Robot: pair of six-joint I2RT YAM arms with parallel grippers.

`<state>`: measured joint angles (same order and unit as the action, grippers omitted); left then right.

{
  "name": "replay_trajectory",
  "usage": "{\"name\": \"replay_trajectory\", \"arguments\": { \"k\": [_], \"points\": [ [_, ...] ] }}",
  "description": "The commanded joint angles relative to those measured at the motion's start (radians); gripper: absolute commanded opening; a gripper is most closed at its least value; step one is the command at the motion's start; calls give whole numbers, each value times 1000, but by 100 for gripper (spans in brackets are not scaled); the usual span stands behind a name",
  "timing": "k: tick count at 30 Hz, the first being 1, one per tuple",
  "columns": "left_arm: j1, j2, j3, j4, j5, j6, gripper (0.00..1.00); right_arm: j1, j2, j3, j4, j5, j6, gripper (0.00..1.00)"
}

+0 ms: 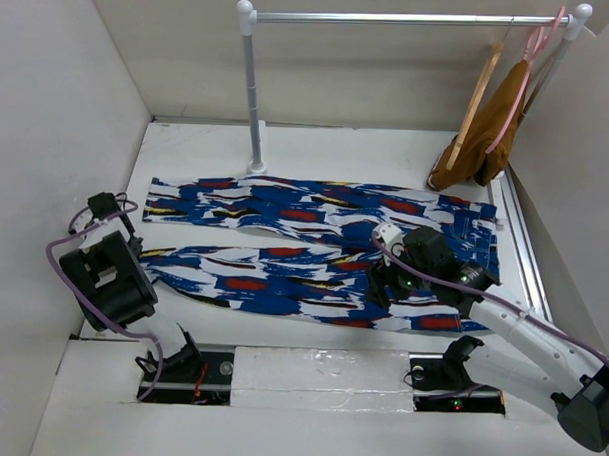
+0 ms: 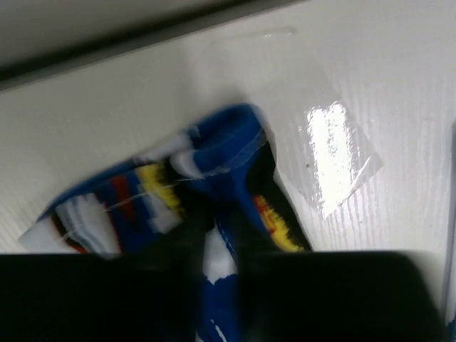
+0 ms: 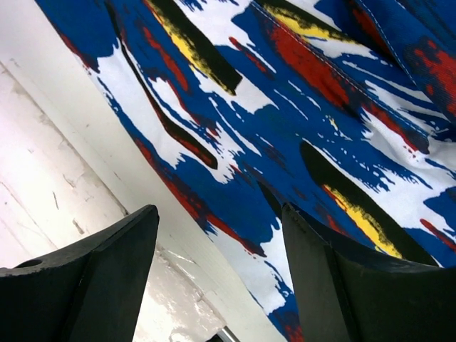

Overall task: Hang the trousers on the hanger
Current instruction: Flatten out the trousers at the center of the board, then fold the trousers at the center of the board.

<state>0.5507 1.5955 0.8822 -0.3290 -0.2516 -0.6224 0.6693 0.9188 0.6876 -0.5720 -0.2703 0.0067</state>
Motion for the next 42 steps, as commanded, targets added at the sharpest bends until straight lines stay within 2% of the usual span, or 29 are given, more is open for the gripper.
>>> {"name": "replay_trajectory", "arguments": {
  "k": [1, 4, 10, 12, 15, 16, 17, 18, 23, 24, 25, 26, 27, 28, 29, 30, 32, 33, 34, 37, 38, 42],
  "points": [
    [2, 33, 14, 59, 46, 16, 0, 10, 8, 53, 12, 39, 18, 75],
    [-35, 54, 73, 53, 51, 13, 0, 10, 41, 76, 4, 63, 12, 75],
    [-204, 40, 308, -27, -144, 15, 0, 10, 77, 73, 44, 86, 41, 74],
    [-215, 58, 354, -47, -158, 46, 0, 10, 74, 73, 50, 77, 42, 74],
    [-215, 93, 423, -129, -179, 39, 36, 10, 68, 70, 50, 66, 42, 74],
    [-215, 96, 428, -149, -195, 36, 52, 10, 60, 69, 50, 65, 41, 74],
    [-215, 80, 417, -172, -218, 29, 60, 10, 55, 66, 49, 65, 41, 75],
    [-215, 63, 399, -170, -216, 32, 64, 10, 49, 64, 49, 63, 39, 75],
    [-215, -118, 221, -150, -238, 9, 60, 10, 6, 47, 64, 42, 38, 75],
    [-215, -143, 165, -140, -226, 7, 58, 10, 2, 38, 67, 40, 38, 74],
    [-215, -158, 134, -130, -212, -2, 51, 19, -3, 35, 70, 39, 38, 73],
    [-189, -189, 82, -124, -180, -17, 46, 19, -11, 30, 73, 34, 38, 66],
    [-176, -196, 81, -124, -160, -17, 46, 19, -14, 30, 73, 33, 38, 60],
    [-176, -201, 30, -117, -138, -31, 33, 19, -17, 27, 73, 31, 38, 52],
    [-167, -209, 9, -117, -137, -40, 31, 19, -18, 27, 69, 28, 38, 38],
    [-167, -209, -11, -116, -141, -51, 30, 19, -23, 27, 63, 26, 36, 17],
    [-167, -209, -55, -91, -132, -60, 33, 19, -32, 27, 47, 34, 35, 11],
    [-167, -204, -64, -87, -129, -68, 34, 19, -41, 26, 44, 37, 35, 11],
    [-167, -201, -80, -72, -121, -76, 41, 19, -46, 24, 40, 40, 36, 13],
    [-146, -157, -86, -42, -89, -100, 47, 19, -67, 9, 26, 28, 45, 38],
    [-146, -146, -86, -39, -83, -106, 47, 29, -73, 4, 24, 23, 50, 41],
    [-136, -91, -43, -31, -80, -122, 49, 29, -112, -20, 17, 17, 68, 45]
  ]
}}
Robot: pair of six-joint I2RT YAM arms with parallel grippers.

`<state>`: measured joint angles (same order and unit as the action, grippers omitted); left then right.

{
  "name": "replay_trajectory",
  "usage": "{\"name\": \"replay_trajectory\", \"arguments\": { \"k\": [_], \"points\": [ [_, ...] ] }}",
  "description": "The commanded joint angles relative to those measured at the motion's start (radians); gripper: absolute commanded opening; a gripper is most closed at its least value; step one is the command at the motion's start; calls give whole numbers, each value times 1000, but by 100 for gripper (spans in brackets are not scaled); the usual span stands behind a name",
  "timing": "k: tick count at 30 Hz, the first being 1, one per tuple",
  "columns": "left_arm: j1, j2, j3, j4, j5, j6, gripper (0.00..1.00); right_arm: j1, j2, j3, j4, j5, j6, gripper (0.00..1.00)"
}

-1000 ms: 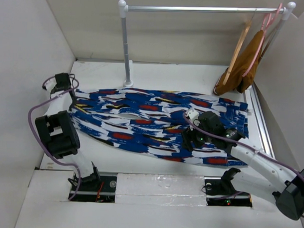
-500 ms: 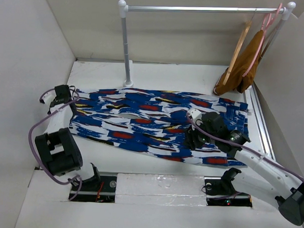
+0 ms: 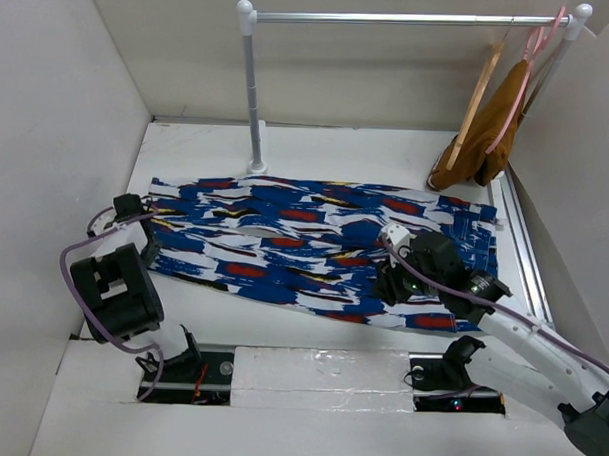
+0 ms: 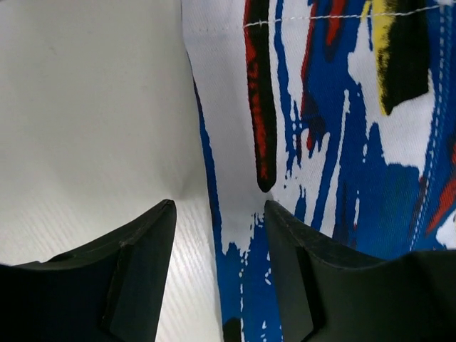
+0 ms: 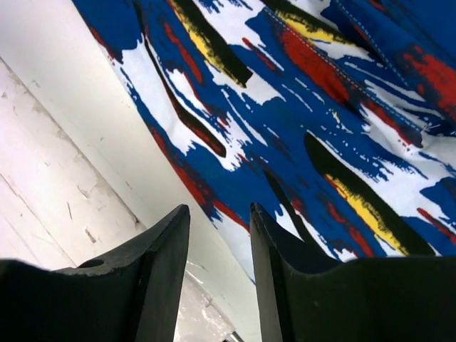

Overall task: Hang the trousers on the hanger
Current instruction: Fold the trousers at the center of the board.

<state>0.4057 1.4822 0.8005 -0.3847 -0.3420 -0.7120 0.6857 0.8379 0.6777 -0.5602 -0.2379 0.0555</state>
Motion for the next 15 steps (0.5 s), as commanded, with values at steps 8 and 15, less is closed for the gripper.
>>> {"name": "replay_trajectory", "arguments": {
  "k": [8, 15],
  "points": [
    [8, 96, 22, 56, 0, -35, 36, 12, -66, -24, -14, 21, 63, 46],
    [8, 109, 46, 26, 0, 22, 0, 12, -40, 3, -10, 40, 66, 46]
  ]
}}
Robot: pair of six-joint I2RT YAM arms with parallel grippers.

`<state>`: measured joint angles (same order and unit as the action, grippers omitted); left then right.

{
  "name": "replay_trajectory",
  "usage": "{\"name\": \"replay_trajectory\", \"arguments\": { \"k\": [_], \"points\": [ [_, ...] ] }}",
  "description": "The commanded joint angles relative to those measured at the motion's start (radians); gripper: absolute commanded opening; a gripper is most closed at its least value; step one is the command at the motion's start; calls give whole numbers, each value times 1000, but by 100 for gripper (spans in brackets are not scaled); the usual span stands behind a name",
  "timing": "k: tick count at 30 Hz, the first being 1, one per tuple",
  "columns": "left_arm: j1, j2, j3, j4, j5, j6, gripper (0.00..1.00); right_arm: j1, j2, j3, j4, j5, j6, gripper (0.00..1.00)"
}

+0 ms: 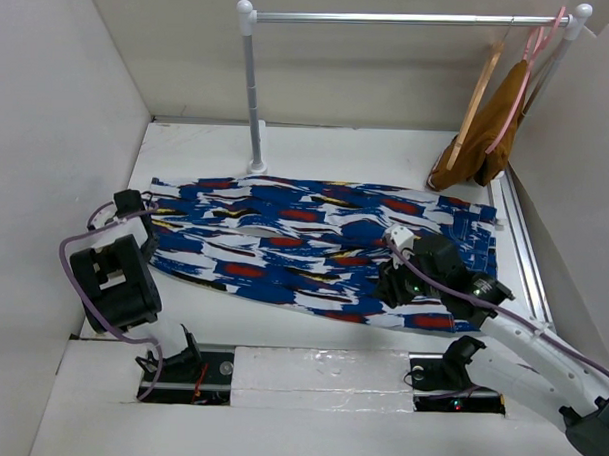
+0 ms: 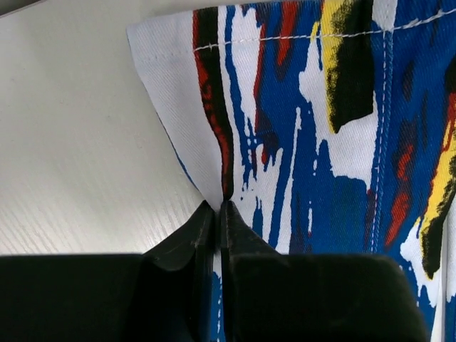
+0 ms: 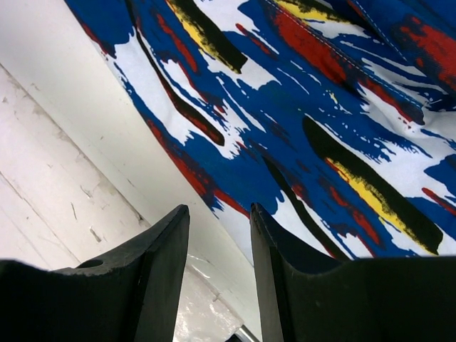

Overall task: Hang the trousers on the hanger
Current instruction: Fold the trousers at the center of the board.

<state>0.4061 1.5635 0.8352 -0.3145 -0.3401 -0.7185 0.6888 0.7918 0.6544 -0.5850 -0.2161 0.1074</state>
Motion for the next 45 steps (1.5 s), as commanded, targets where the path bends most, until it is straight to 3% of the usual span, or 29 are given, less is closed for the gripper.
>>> {"name": "replay_trajectory", "arguments": {
  "k": [1, 12, 17, 23, 25, 26, 28, 32, 36, 40, 45],
  "points": [
    [8, -12, 18, -61, 1, 40, 0, 9, 10, 31, 13, 20, 12, 45],
    [-67, -428, 64, -213, -72, 111, 0, 9, 26, 76, -75, 7, -9, 47],
    [-124, -558, 152, -343, -99, 110, 0, -17, 20, 90, -124, 15, -32, 66],
    [-170, -620, 217, -374, 6, 132, 0, -90, -2, 33, -119, -68, 23, 71],
    [-179, -637, 213, -336, 74, 143, 0, -113, -19, 4, -127, -11, 64, 70],
    [-179, -663, 211, -310, 160, 169, 0, -164, -31, -19, -139, 80, 96, 69],
    [-188, -671, 214, -296, 179, 178, 0, -188, -34, -28, -136, 102, 130, 68],
    [-188, -700, 214, -275, 281, 260, 0, -375, 1, -94, -92, 145, 187, 68],
    [-303, -761, 188, -273, 317, 268, 0, -678, 32, -121, -99, 210, 212, 67],
    [-358, -824, 142, -264, 386, 260, 0, -904, 53, -81, -91, 326, 232, 67],
    [-394, -864, 76, -242, 423, 254, 0, -1058, 185, -38, -78, 386, 241, 67]
  ]
}}
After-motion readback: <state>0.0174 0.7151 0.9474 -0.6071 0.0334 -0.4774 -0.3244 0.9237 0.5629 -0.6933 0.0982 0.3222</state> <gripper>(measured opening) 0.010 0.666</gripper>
